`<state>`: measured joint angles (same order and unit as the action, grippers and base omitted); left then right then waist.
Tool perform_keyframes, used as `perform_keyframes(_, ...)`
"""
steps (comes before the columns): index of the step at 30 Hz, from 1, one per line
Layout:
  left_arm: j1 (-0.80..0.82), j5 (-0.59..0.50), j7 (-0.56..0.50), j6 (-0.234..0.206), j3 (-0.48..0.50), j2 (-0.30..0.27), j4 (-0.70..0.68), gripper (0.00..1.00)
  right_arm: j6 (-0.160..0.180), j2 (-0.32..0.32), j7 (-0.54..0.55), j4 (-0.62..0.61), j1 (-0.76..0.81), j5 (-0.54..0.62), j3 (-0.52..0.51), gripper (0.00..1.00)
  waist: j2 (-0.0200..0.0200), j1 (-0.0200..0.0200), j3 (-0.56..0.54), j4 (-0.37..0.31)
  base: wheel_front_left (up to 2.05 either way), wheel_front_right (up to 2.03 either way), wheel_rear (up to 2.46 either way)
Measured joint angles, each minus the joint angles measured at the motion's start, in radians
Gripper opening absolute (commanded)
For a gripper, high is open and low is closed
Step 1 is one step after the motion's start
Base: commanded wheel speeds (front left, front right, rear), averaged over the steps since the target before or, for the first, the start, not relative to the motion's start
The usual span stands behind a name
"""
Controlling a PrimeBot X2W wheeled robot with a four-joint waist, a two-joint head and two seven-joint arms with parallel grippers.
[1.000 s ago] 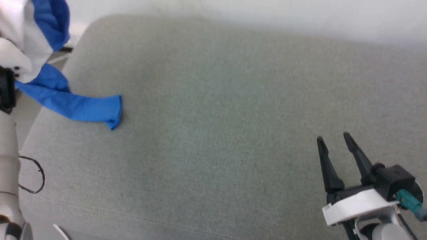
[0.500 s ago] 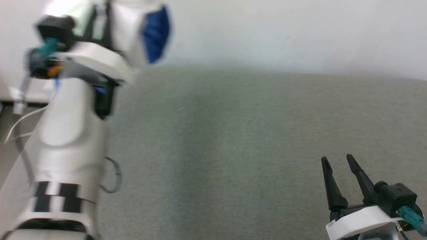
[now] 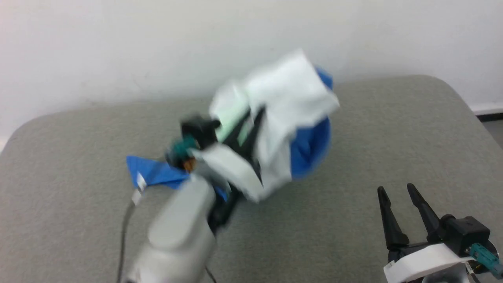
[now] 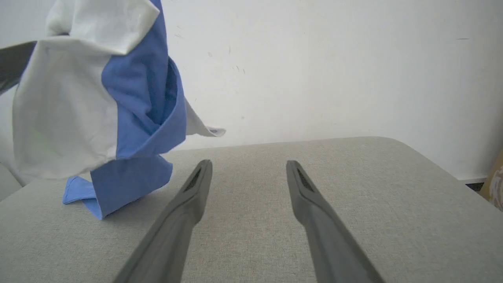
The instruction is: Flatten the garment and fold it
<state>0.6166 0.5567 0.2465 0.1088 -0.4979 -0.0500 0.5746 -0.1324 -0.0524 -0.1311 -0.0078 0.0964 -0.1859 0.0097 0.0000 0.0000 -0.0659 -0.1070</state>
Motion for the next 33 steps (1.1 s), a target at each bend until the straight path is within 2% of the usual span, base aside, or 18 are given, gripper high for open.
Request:
perform_keyframes(2,-0.071,0.041,0.0,-0.027,-0.061,0.001,-0.013,0.0,0.0,0.0,0.0,-0.005,0.001,0.0,-0.004,1.0,0.0,-0.0001,0.007,-0.019,0.0,0.0,0.0)
perform_keyframes(3,-0.071,0.041,0.0,-0.027,-0.061,0.001,-0.013,0.0,0.0,0.0,0.0,-0.005,0.001,0.0,-0.004,1.0,0.0,-0.0001,0.007,-0.019,0.0,0.0,0.0)
perform_keyframes(8,-0.237,0.105,0.0,-0.091,-0.124,0.003,0.012,0.0,0.0,0.0,0.0,-0.002,0.001,0.0,-0.003,1.0,0.0,0.0,0.035,-0.044,0.0,0.0,0.0)
perform_keyframes(9,-0.259,0.105,0.001,-0.101,-0.127,0.003,0.019,0.05,0.0,0.0,-0.001,-0.002,0.001,-0.001,-0.004,1.0,0.0,0.0,0.042,-0.046,0.0,0.0,0.0)
perform_keyframes(11,-0.291,0.105,0.002,-0.111,-0.126,0.003,0.026,1.0,0.0,0.0,-0.001,0.002,0.001,-0.001,-0.008,1.0,0.0,0.0001,0.055,-0.045,0.0,0.0,0.0)
perform_keyframes(14,-0.322,0.093,0.01,-0.111,-0.115,0.002,0.004,1.0,0.001,0.0,-0.001,0.004,0.0,0.0,-0.013,1.0,0.0,0.0001,0.066,-0.029,0.0,0.0,0.0)
perform_keyframes(18,-0.375,0.076,0.011,-0.094,-0.016,0.002,-0.174,1.0,0.001,0.0,-0.001,0.002,-0.001,0.002,-0.018,1.0,0.0,0.0001,0.069,0.003,0.0,0.0,0.0)
perform_keyframes(24,-0.442,-0.031,0.011,-0.097,0.119,0.003,-0.39,1.0,0.001,0.0,0.007,-0.008,-0.011,0.011,-0.032,1.0,0.0,0.0001,0.065,0.044,0.0,0.0,0.0)
perform_keyframes(28,-0.464,-0.117,0.011,-0.117,0.221,0.003,-0.461,1.0,0.001,0.0,0.009,-0.014,-0.012,0.013,-0.04,1.0,0.0,0.0001,0.06,0.061,0.0,0.0,0.0)
perform_keyframes(33,-0.504,-0.231,0.011,-0.139,0.352,-0.008,-0.485,1.0,0.001,0.0,0.016,-0.021,-0.012,0.019,-0.053,1.0,0.0,0.0001,0.049,0.075,0.0,0.0,0.0)
